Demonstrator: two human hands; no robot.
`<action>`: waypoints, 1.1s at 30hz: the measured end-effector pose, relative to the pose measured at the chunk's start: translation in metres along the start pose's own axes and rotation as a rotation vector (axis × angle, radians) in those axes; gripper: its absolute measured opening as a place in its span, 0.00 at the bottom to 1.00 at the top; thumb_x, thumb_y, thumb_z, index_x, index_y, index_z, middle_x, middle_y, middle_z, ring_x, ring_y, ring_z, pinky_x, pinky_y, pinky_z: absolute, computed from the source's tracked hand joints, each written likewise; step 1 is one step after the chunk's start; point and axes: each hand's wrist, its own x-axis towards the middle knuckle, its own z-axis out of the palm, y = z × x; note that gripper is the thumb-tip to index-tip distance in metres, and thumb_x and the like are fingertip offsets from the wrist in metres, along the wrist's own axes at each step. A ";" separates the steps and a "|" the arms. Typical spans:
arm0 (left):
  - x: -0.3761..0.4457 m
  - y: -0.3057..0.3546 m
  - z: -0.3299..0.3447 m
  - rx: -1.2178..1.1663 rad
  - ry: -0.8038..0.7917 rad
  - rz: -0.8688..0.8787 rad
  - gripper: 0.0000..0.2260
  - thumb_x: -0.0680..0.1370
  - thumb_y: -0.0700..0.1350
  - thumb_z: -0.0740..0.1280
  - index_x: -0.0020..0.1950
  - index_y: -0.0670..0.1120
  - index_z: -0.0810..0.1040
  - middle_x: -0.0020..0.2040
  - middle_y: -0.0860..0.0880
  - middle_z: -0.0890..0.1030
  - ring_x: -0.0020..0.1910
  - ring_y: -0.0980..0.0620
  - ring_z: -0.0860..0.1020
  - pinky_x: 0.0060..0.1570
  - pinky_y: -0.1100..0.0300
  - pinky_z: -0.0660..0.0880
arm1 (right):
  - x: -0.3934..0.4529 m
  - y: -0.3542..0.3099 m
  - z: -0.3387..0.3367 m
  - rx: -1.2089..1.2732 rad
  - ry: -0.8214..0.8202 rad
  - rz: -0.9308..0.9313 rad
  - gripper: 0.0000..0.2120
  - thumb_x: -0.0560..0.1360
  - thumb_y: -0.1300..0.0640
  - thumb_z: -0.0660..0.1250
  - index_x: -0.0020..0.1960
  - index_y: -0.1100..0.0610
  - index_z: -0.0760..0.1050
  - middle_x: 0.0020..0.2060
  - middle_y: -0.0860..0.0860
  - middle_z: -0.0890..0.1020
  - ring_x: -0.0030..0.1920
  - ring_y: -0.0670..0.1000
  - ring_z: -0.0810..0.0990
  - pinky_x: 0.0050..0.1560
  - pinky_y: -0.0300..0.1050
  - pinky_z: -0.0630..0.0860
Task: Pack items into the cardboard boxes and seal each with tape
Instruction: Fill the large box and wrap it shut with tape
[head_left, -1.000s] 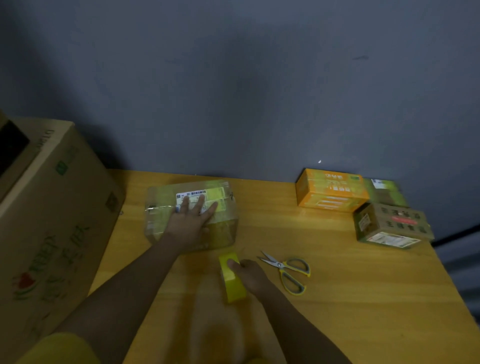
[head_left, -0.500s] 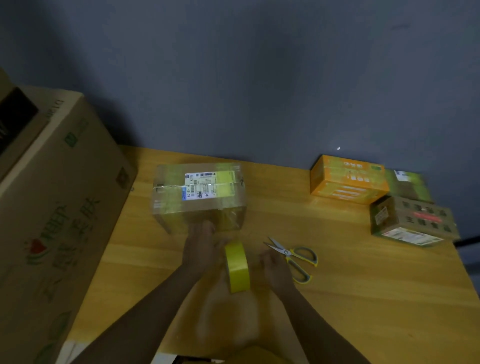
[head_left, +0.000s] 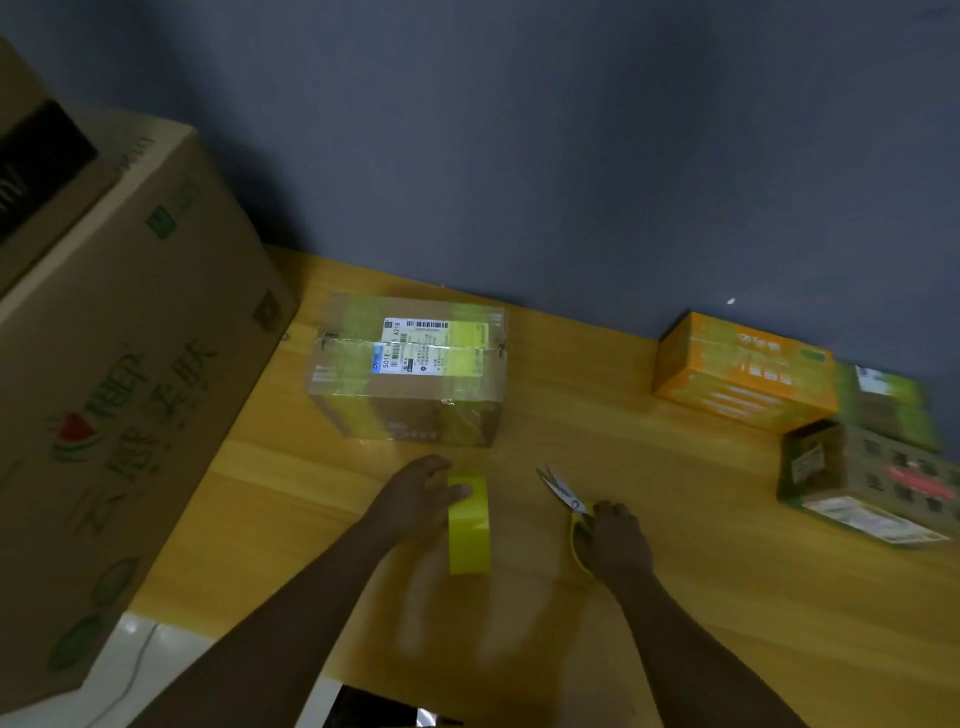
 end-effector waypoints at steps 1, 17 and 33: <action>0.000 -0.001 0.000 -0.030 -0.011 -0.007 0.20 0.74 0.48 0.72 0.63 0.43 0.76 0.61 0.49 0.75 0.62 0.50 0.74 0.54 0.61 0.69 | 0.003 -0.001 -0.007 0.144 -0.042 -0.010 0.17 0.79 0.49 0.62 0.61 0.61 0.70 0.55 0.57 0.77 0.57 0.58 0.77 0.52 0.48 0.73; -0.001 -0.003 0.003 -0.155 -0.057 -0.001 0.19 0.74 0.44 0.72 0.63 0.41 0.75 0.57 0.47 0.76 0.53 0.51 0.77 0.41 0.66 0.71 | 0.008 -0.068 -0.135 0.005 -0.575 -0.318 0.12 0.81 0.46 0.60 0.55 0.54 0.66 0.39 0.49 0.69 0.34 0.48 0.65 0.34 0.46 0.60; 0.008 -0.005 0.000 -0.184 -0.127 0.058 0.12 0.73 0.39 0.73 0.53 0.46 0.74 0.52 0.52 0.75 0.54 0.54 0.73 0.40 0.74 0.68 | 0.021 -0.081 -0.128 0.091 -0.328 -0.471 0.18 0.77 0.55 0.67 0.34 0.50 0.62 0.34 0.51 0.69 0.35 0.52 0.67 0.37 0.46 0.61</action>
